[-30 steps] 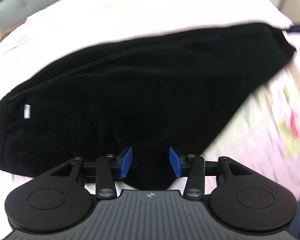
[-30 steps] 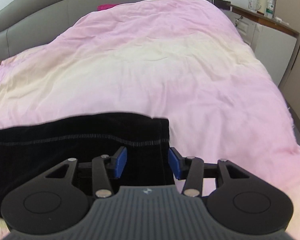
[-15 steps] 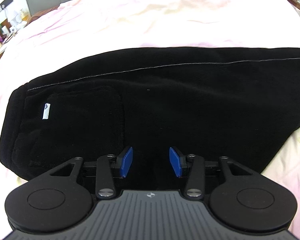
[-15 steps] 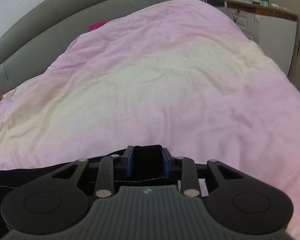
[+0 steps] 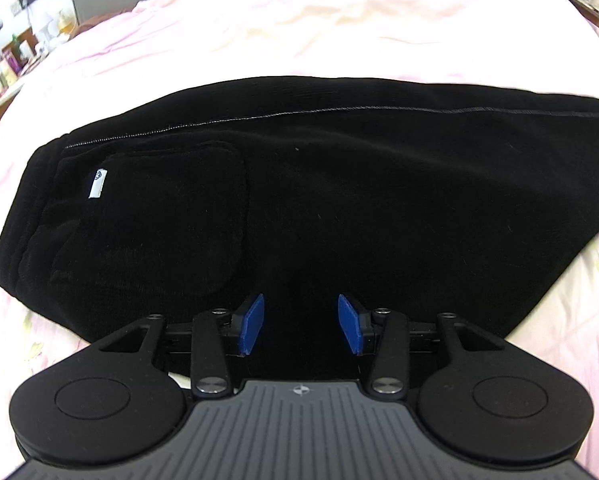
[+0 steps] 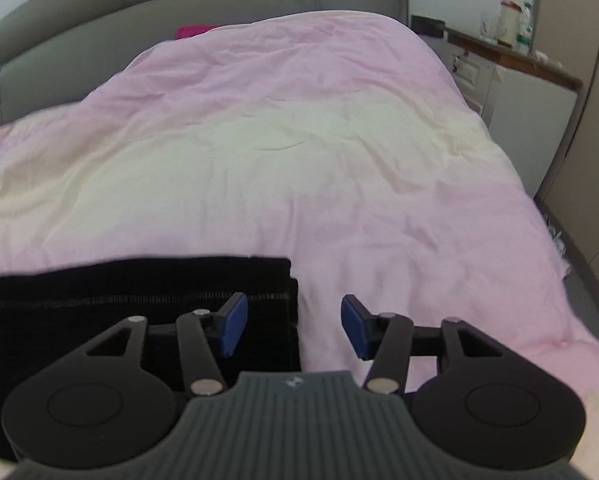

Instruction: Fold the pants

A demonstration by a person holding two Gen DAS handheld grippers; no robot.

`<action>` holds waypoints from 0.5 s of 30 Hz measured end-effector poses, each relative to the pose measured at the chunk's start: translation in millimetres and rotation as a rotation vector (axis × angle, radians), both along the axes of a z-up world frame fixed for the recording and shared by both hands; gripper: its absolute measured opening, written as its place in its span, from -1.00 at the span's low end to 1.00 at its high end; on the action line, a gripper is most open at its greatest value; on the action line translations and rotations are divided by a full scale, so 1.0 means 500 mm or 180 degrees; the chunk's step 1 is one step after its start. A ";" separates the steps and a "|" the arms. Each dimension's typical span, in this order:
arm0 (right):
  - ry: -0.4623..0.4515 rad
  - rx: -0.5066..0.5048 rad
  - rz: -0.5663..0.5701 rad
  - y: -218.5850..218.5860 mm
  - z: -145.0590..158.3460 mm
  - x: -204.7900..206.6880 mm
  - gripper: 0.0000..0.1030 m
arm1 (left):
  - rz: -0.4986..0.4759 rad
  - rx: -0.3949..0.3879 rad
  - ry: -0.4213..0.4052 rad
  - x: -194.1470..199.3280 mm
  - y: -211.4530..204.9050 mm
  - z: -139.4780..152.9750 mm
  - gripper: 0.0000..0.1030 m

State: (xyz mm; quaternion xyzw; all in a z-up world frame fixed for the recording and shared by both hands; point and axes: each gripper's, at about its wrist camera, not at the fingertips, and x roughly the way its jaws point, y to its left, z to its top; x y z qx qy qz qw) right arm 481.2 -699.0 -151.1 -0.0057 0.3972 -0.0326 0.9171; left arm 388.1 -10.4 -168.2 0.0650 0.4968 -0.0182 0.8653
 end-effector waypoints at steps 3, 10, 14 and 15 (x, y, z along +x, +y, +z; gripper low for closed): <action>0.0025 -0.0645 0.0559 0.059 -0.015 -0.081 -0.05 | -0.0172 0.0139 -0.0079 -0.036 -0.016 0.004 0.00; -0.0036 -0.2319 0.2049 0.210 -0.111 -0.218 0.31 | -0.0824 0.0757 -0.0262 -0.135 -0.078 0.001 0.20; 0.0006 -0.2841 0.2375 0.236 -0.160 -0.241 0.30 | -0.1555 0.1521 -0.0475 -0.200 -0.139 -0.039 0.40; 0.0000 -0.2905 0.2387 0.236 -0.166 -0.243 0.29 | -0.1715 0.1706 -0.0515 -0.212 -0.153 -0.056 0.42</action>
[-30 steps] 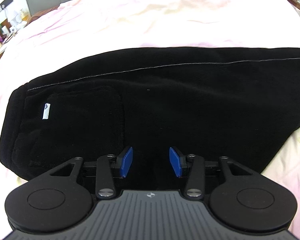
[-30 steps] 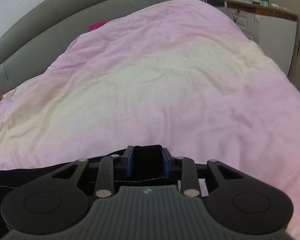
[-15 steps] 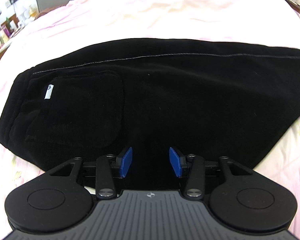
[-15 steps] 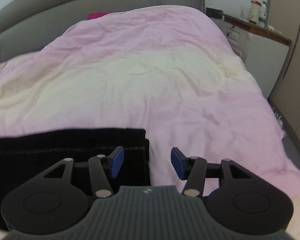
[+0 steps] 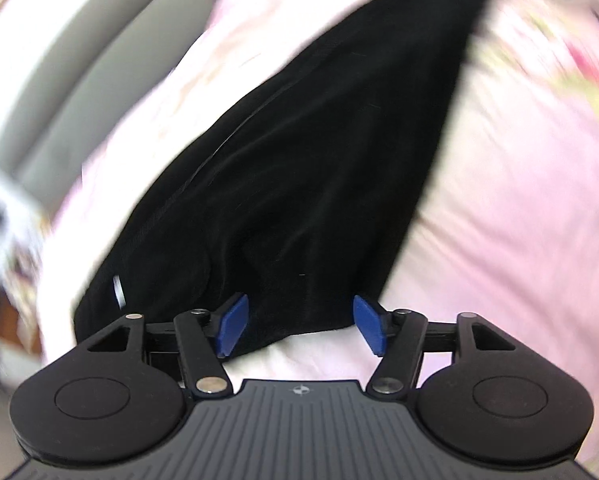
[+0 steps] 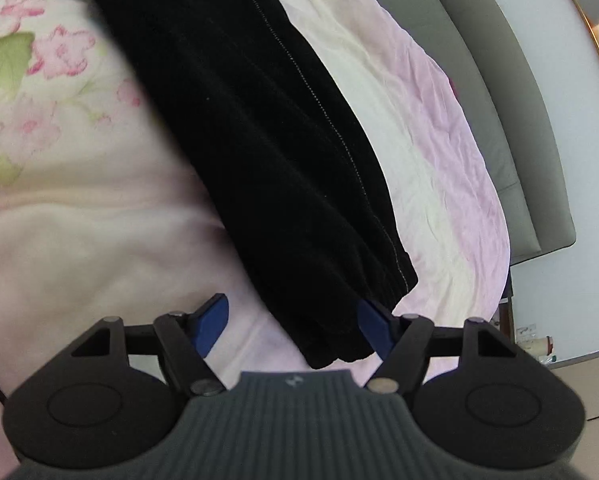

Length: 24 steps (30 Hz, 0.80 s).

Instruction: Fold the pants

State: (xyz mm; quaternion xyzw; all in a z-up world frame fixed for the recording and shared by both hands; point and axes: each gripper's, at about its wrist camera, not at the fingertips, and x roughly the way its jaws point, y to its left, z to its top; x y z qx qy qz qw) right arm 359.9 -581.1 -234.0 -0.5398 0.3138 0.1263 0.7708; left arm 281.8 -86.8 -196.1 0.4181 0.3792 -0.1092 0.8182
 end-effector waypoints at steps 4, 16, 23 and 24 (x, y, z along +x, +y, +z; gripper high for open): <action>-0.0049 -0.0298 0.0118 -0.005 -0.025 -0.004 0.21 | -0.0573 0.0587 -0.0099 -0.026 -0.043 -0.073 0.42; -0.0212 -0.0967 0.0515 -0.007 -0.113 0.019 -0.10 | -0.0498 0.1054 -0.0372 0.033 -0.071 -0.160 -0.31; -0.0464 -0.1284 0.0418 -0.017 -0.112 0.024 -0.71 | -0.0067 0.0358 -0.0668 0.060 -0.051 -0.020 -0.71; -0.0478 -0.1186 0.0307 -0.013 -0.094 0.031 -0.73 | -0.0034 0.0308 -0.0650 0.067 -0.049 -0.002 -0.72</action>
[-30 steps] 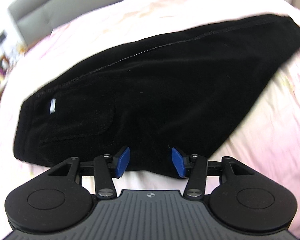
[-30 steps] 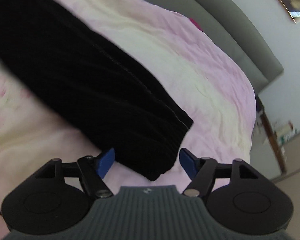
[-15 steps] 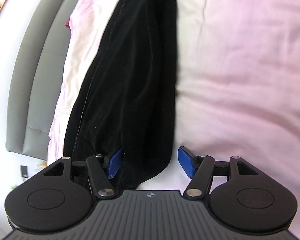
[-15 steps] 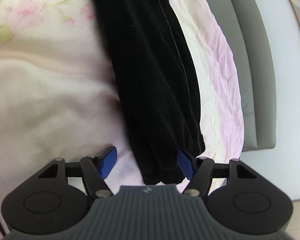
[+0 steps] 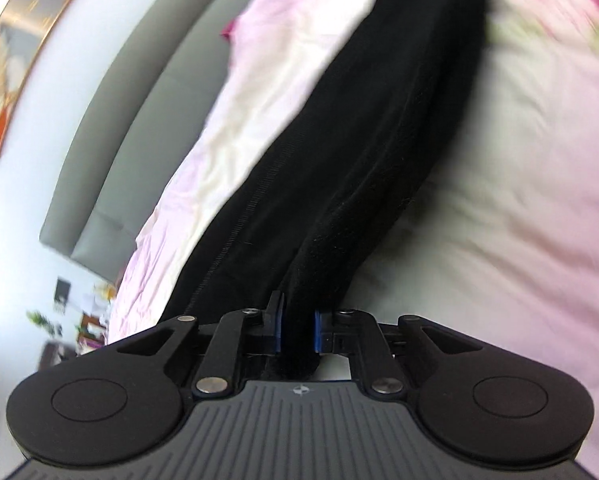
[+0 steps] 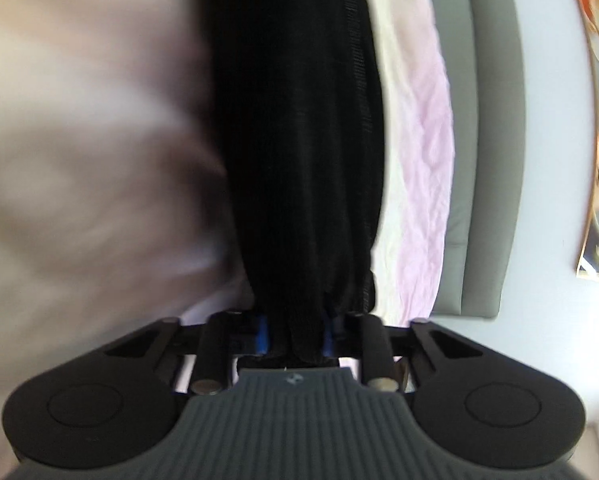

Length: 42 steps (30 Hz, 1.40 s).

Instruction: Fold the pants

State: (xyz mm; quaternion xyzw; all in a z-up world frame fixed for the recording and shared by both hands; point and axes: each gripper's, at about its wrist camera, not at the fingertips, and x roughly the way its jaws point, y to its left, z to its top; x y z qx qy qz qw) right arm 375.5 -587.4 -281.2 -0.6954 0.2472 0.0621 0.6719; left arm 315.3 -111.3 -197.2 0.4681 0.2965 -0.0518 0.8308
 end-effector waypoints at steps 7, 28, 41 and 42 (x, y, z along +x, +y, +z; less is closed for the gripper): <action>0.0149 -0.0009 -0.0146 0.002 0.100 -0.026 -0.78 | -0.0136 0.0003 0.0186 -0.019 0.009 0.054 -0.78; 0.1122 0.0149 -0.1209 -0.065 0.178 -0.698 -0.76 | -0.1257 0.0183 0.1229 -0.280 -0.021 -0.049 -0.78; 0.1158 0.1139 -0.2070 -0.136 0.271 -0.685 0.21 | -0.0898 -0.0978 0.2005 -0.189 0.017 0.051 -0.09; 0.1149 0.1355 -0.2212 -0.153 0.291 -0.689 0.21 | -0.0888 -0.1043 0.2009 -0.181 0.015 0.062 -0.09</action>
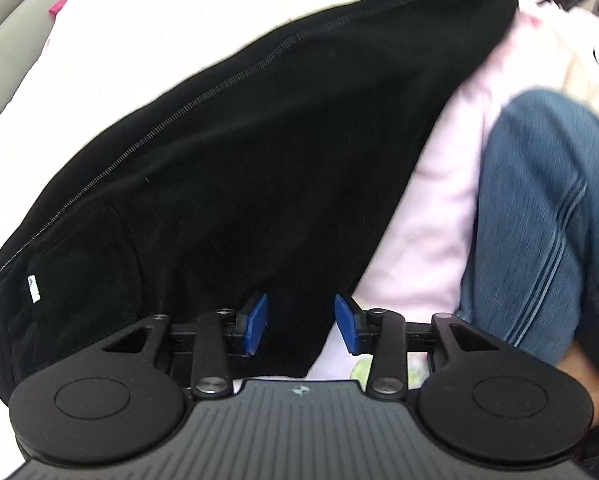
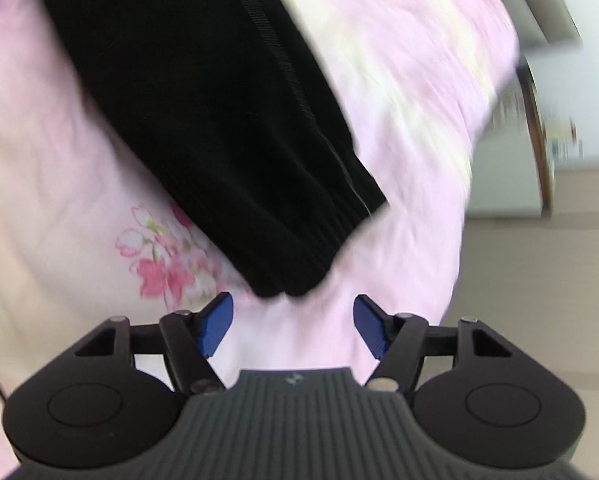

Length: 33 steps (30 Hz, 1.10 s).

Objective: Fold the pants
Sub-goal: 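Carry the hems toward the waistband with the right gripper while the left gripper holds the waistband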

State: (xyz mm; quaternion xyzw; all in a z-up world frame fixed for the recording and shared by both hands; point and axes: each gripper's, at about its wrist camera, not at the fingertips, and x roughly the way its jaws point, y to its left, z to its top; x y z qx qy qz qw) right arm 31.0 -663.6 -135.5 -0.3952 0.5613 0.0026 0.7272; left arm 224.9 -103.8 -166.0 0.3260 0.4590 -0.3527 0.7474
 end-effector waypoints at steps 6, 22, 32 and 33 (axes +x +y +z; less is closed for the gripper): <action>-0.0598 0.1703 -0.1615 -0.118 0.100 -0.033 0.22 | 0.0162 -0.0320 -0.0049 0.061 -0.059 0.049 -0.09; -0.1266 0.3874 -0.3220 -0.311 -0.033 0.029 0.21 | -0.0026 -0.0500 0.0142 0.150 -0.411 -0.022 -0.09; -0.0777 0.4371 -0.2982 -0.374 -0.144 0.144 -0.04 | 0.0109 -0.0456 0.0254 0.263 -0.581 -0.094 -0.29; -0.0739 0.4397 -0.2969 -0.375 -0.151 0.151 -0.06 | 0.0129 -0.0451 0.0245 0.275 -0.595 -0.100 -0.32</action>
